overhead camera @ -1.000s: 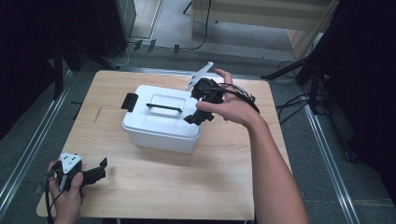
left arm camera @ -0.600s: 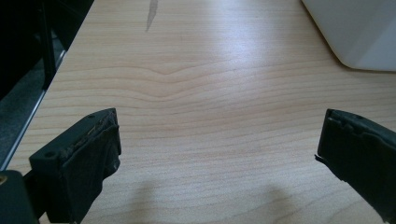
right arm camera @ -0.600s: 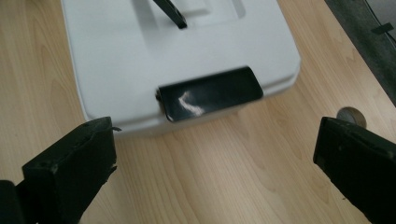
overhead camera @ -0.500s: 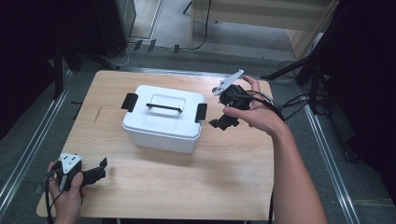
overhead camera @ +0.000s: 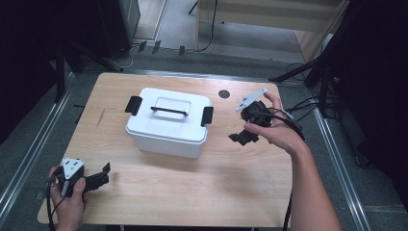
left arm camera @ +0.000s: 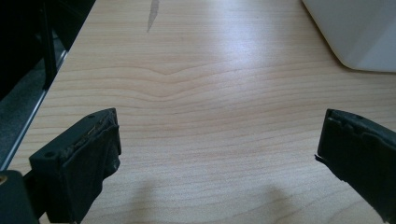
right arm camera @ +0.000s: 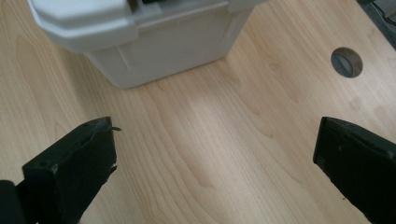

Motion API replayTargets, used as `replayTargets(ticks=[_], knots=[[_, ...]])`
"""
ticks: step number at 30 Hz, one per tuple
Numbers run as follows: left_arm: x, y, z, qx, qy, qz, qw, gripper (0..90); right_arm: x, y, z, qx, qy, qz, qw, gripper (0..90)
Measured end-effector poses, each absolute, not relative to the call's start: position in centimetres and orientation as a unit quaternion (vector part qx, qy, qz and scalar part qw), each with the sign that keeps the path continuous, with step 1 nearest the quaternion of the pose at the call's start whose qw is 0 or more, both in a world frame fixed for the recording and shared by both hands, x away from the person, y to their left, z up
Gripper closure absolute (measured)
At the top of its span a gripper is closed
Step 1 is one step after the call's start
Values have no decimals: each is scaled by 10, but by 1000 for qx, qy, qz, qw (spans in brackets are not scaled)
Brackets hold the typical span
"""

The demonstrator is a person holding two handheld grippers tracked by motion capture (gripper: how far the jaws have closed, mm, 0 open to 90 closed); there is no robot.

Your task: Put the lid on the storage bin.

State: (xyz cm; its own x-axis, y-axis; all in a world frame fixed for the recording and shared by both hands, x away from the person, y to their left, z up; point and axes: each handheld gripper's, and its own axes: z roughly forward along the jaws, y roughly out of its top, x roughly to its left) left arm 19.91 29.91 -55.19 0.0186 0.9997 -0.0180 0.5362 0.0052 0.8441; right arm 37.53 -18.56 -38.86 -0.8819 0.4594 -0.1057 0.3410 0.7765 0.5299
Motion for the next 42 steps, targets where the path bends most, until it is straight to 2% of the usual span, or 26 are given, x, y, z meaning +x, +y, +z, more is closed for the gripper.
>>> replayTargets(ticks=[16, 42], knots=[[199, 299, -552, 622, 618, 331, 349, 3, 352, -230, -424, 259, 914, 276, 147, 0], [199, 299, -552, 622, 618, 333, 346, 3, 304, -289, -486, 326, 880, 306, 158, 0]])
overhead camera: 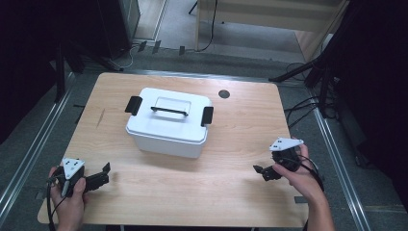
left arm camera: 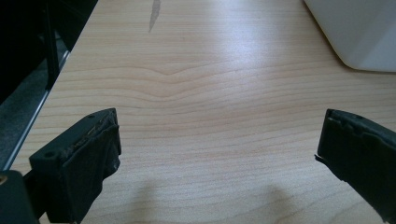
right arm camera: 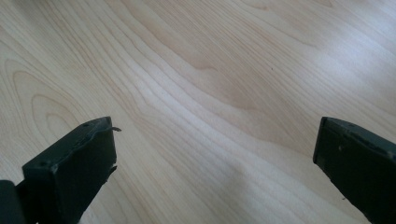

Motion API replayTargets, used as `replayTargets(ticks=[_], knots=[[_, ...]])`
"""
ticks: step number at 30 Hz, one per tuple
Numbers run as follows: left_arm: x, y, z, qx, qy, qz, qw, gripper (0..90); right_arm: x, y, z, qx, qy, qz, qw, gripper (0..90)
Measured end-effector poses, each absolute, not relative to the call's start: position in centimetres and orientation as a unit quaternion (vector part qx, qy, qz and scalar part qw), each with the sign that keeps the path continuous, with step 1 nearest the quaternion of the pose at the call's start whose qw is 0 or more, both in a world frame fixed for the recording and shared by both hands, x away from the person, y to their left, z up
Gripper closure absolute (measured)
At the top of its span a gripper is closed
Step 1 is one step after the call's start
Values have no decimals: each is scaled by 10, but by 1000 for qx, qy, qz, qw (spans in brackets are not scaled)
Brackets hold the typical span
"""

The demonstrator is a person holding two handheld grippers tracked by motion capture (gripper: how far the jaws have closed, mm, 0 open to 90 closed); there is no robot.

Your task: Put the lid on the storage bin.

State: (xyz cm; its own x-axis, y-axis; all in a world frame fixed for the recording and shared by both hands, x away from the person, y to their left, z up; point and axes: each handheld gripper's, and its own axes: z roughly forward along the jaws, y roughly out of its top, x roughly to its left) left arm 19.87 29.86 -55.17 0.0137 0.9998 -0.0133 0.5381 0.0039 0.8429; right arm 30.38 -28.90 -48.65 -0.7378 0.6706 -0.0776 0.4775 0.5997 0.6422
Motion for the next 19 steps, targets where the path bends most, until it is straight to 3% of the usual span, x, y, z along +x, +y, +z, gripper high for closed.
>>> replayTargets(ticks=[19], knots=[[200, 299, -552, 623, 622, 330, 342, 2, 268, -326, -515, 374, 846, 344, 159, 0]])
